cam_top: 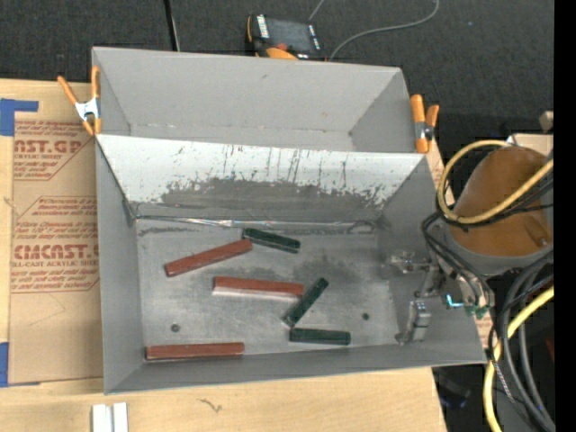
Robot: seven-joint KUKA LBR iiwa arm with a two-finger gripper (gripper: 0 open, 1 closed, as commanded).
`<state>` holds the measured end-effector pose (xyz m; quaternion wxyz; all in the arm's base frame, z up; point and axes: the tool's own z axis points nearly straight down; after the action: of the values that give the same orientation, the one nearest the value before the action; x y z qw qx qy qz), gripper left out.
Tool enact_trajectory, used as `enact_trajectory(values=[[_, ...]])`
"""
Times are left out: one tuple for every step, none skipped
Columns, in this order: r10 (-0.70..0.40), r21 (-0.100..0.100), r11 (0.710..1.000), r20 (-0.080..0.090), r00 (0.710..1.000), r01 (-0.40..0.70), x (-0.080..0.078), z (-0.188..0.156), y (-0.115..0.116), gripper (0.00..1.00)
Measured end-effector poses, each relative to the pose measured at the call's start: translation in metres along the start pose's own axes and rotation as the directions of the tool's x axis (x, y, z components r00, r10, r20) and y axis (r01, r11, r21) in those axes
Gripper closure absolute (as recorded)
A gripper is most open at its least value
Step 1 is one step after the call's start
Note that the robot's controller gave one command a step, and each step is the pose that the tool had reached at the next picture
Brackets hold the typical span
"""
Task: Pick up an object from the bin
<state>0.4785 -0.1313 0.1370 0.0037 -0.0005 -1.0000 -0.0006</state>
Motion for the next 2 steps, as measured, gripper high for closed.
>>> enact_trajectory(values=[[-0.381, 0.003, 0.924, 0.011, 0.924, 0.381, -0.021, 0.068, 0.075, 0.0], [-0.047, -0.002, 0.999, 0.012, 0.999, 0.047, -0.07, 0.036, 0.169, 0.0]])
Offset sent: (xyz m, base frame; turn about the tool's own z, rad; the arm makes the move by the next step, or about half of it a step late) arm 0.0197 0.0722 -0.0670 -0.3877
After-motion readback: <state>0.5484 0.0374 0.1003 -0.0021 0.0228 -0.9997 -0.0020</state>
